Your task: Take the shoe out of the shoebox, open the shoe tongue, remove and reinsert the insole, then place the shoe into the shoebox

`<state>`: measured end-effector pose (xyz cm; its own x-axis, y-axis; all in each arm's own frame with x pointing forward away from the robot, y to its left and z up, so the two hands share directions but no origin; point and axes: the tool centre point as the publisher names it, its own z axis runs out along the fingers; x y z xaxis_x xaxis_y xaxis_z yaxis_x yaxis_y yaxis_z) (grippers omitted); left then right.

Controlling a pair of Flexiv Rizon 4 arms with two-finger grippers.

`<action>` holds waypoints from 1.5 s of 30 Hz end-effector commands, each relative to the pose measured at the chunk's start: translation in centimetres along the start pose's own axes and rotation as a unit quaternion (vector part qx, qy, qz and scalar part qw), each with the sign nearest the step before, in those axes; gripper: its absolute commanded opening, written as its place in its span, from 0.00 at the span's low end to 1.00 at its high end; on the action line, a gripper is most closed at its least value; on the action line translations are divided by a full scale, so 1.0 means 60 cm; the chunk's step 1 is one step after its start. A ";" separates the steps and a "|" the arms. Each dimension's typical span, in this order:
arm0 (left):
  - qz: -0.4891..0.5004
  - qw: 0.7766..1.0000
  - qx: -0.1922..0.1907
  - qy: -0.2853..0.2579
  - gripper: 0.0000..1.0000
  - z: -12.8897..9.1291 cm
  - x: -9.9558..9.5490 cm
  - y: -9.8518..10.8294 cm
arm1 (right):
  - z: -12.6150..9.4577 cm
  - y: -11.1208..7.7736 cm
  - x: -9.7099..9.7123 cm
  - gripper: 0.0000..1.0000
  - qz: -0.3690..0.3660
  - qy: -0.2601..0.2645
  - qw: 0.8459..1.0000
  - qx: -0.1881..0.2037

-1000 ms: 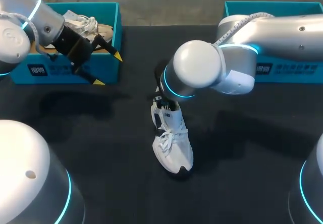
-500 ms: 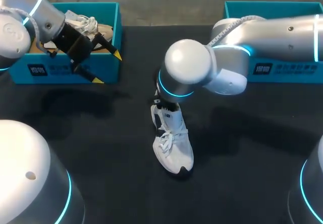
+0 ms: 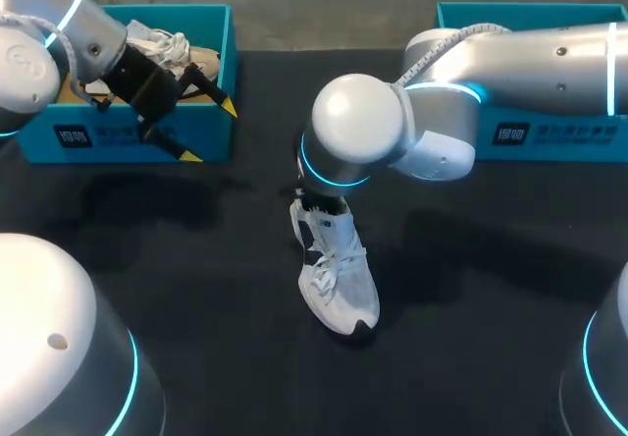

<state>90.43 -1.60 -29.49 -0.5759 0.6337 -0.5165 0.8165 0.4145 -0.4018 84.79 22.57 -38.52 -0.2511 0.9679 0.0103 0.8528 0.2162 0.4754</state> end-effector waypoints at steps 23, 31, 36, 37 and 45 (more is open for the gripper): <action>0.000 1.000 -0.001 0.001 1.00 0.000 0.000 -0.001 | 0.019 0.021 -0.001 0.17 -0.012 0.043 0.999 -0.010; 0.000 1.000 -0.001 0.001 1.00 0.000 0.000 -0.001 | 0.020 0.016 -0.004 0.00 -0.007 0.054 0.998 -0.013; 0.000 1.000 -0.001 0.001 1.00 0.000 0.000 -0.001 | 0.013 0.013 -0.003 0.00 -0.007 0.054 0.998 -0.014; 0.000 1.000 -0.001 0.001 1.00 0.000 0.000 -0.001 | 0.008 0.013 -0.003 0.00 -0.007 0.054 0.998 -0.014; 0.000 1.000 -0.001 0.001 1.00 0.000 0.000 -0.001 | -0.030 0.022 -0.003 0.11 -0.018 0.040 0.999 -0.029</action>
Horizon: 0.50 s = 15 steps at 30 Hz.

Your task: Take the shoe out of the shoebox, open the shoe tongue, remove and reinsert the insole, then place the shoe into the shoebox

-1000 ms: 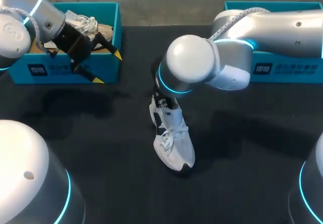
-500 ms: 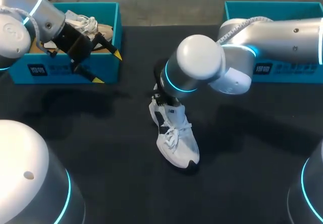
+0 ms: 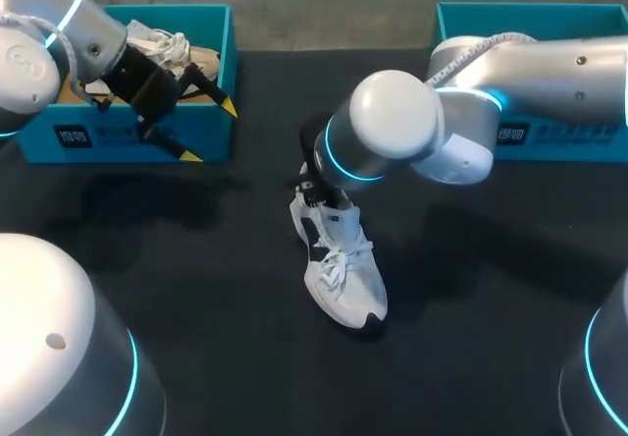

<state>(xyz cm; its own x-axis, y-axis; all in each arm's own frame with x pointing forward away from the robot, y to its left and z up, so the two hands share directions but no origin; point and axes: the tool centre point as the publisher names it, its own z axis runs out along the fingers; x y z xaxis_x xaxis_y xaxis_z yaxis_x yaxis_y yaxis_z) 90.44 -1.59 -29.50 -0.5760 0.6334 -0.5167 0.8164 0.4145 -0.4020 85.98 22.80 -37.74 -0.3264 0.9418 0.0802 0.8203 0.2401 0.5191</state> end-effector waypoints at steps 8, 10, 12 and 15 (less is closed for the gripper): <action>0.000 1.000 -0.002 0.001 1.00 -0.001 0.000 -0.001 | -0.030 0.001 0.000 0.15 -0.008 -0.009 1.000 0.001; 0.000 1.000 -0.002 0.001 1.00 -0.001 0.000 -0.001 | -0.026 0.003 0.001 0.00 -0.010 -0.008 1.000 0.003; 0.000 1.000 -0.002 0.001 1.00 -0.001 0.000 -0.001 | -0.022 0.005 0.003 0.00 -0.012 -0.005 1.000 0.005; 0.000 1.000 -0.002 0.001 1.00 -0.001 0.000 -0.001 | -0.013 0.006 0.006 0.00 -0.015 0.004 1.000 0.008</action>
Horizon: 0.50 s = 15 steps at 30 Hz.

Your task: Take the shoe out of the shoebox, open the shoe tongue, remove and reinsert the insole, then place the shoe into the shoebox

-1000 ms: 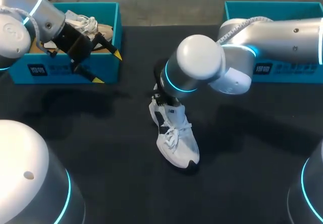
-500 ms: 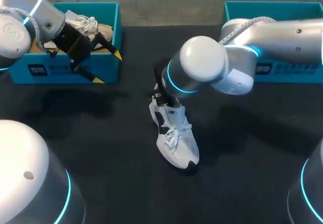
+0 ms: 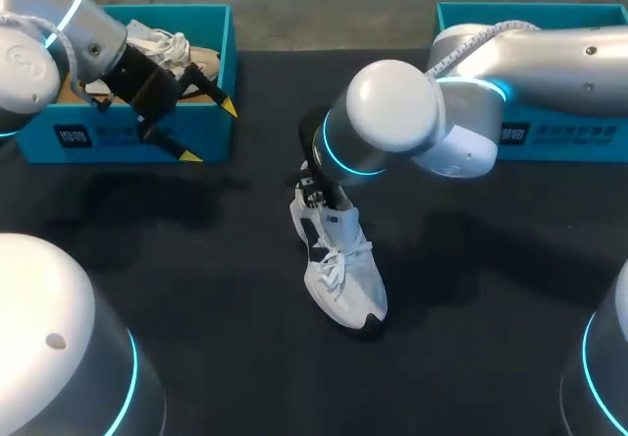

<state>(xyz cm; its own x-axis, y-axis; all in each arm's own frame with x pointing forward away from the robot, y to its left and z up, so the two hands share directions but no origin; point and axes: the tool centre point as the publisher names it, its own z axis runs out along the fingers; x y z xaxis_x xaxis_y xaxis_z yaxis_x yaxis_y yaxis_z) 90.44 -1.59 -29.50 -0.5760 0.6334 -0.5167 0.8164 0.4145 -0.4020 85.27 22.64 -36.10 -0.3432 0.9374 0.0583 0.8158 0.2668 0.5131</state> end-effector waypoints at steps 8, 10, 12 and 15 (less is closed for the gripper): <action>0.000 1.000 -0.002 0.001 1.00 -0.001 0.000 -0.001 | 0.049 -0.005 0.002 0.00 0.003 0.042 0.999 0.015; 0.000 1.000 -0.002 0.001 1.00 -0.001 0.000 -0.001 | 0.062 -0.010 0.003 0.00 0.005 0.052 0.998 0.020; 0.000 1.000 -0.002 0.001 1.00 -0.001 0.000 -0.001 | 0.070 -0.015 0.004 0.00 0.008 0.057 0.998 0.026; 0.000 1.000 -0.002 0.001 1.00 -0.001 0.000 -0.001 | 0.082 -0.024 0.006 0.00 0.012 0.062 0.997 0.031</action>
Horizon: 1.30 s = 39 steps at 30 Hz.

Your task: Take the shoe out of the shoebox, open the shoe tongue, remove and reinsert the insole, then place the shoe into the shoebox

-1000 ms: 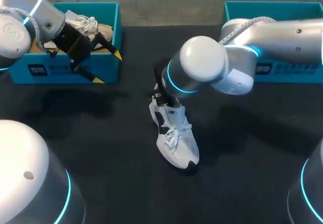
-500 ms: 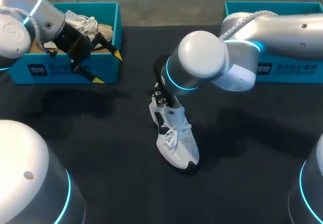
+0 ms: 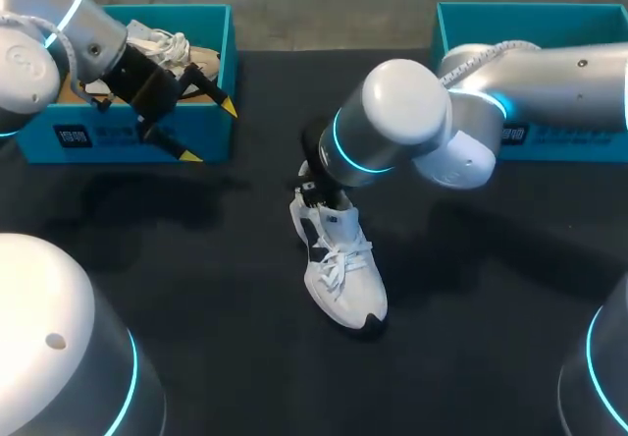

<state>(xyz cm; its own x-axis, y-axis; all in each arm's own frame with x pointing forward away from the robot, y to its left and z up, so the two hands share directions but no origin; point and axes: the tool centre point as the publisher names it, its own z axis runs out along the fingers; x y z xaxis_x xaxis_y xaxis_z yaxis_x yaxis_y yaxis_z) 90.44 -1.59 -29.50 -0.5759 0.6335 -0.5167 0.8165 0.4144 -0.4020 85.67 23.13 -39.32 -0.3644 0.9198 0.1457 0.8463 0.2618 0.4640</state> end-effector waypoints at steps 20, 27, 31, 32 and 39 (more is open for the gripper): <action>0.000 1.000 -0.002 0.001 1.00 0.000 0.000 -0.001 | -0.018 -0.016 0.005 0.00 0.010 -0.037 0.999 -0.006; 0.000 1.000 -0.002 0.001 1.00 0.000 0.000 -0.001 | -0.053 0.002 0.002 0.00 0.002 -0.023 0.999 -0.043; 0.000 1.000 -0.002 0.001 1.00 0.000 0.000 -0.001 | -0.046 0.007 -0.001 0.00 0.001 -0.018 0.999 -0.040; 0.000 1.000 -0.002 0.001 1.00 0.000 0.000 -0.001 | -0.031 0.011 -0.003 0.00 -0.002 0.003 0.999 -0.037; 0.000 1.000 -0.002 0.001 1.00 0.000 0.000 -0.001 | -0.017 0.021 0.007 0.00 -0.011 0.058 0.997 -0.059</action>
<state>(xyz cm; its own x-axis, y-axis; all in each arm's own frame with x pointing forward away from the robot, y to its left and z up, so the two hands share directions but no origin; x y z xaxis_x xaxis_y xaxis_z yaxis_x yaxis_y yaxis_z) 90.43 -1.59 -29.50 -0.5760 0.6334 -0.5167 0.8164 0.4145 -0.4020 85.64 23.39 -36.75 -0.3974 0.8998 0.1800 0.7914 0.2368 0.5635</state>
